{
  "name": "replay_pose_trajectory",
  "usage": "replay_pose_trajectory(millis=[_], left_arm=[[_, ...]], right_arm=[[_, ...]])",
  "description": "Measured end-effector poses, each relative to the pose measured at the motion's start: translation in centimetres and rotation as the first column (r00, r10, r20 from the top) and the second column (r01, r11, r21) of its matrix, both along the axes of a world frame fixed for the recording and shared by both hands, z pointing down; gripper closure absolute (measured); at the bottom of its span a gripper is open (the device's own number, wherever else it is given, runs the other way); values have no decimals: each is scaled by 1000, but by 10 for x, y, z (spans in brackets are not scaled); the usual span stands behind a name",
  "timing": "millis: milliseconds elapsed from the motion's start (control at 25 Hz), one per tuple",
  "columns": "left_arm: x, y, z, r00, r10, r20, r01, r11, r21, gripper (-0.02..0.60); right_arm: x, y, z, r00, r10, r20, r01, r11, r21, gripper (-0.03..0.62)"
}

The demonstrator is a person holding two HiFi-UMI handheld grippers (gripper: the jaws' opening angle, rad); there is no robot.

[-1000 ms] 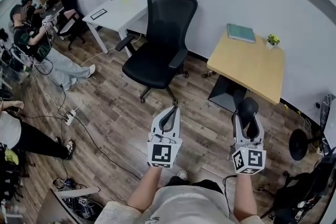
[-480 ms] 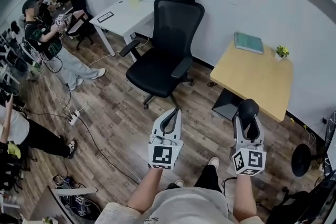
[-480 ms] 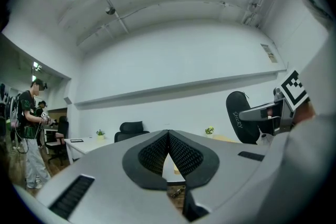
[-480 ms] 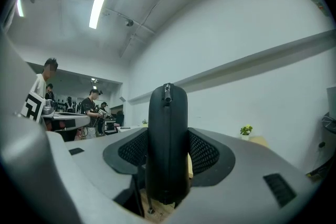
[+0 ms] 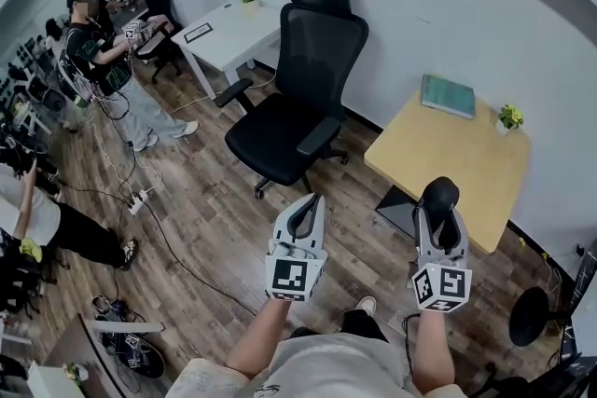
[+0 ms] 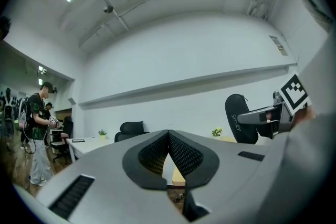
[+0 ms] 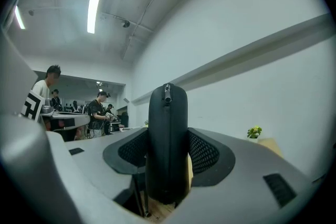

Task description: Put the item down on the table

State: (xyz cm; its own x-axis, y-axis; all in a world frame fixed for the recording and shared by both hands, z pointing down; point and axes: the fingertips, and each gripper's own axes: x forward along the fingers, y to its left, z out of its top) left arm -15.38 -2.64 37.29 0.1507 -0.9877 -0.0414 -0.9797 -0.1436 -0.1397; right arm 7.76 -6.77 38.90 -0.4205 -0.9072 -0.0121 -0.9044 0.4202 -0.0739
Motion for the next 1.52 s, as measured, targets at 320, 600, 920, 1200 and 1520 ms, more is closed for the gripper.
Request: replay_pose_trajectory(millis=[320,600,920,1200,1520], left_arm=[[43,-42,5,1000,-15,4,15,1000,-27,574],[96,-78,8,1000,19,16,-19,999,-32,574],[138,-112,11,998,63,14,-63,998,-33,574],[145,-152,17,996,85,4,-85,996,-27,574],[127,-200,17,996,91,9,-91,996,-14,574]], right_arm=[[48,-41,8,1000,1,19,0,1000,-23,349],[98,-68,15,999,25,25,-24,999,-34,347],[141,-93,23,998,64,21,-63,997,-53,349],[142,-125,30,998,70,4,-69,996,-56,349],[122,-175,16,998,63,-16,-64,997,-32,349]])
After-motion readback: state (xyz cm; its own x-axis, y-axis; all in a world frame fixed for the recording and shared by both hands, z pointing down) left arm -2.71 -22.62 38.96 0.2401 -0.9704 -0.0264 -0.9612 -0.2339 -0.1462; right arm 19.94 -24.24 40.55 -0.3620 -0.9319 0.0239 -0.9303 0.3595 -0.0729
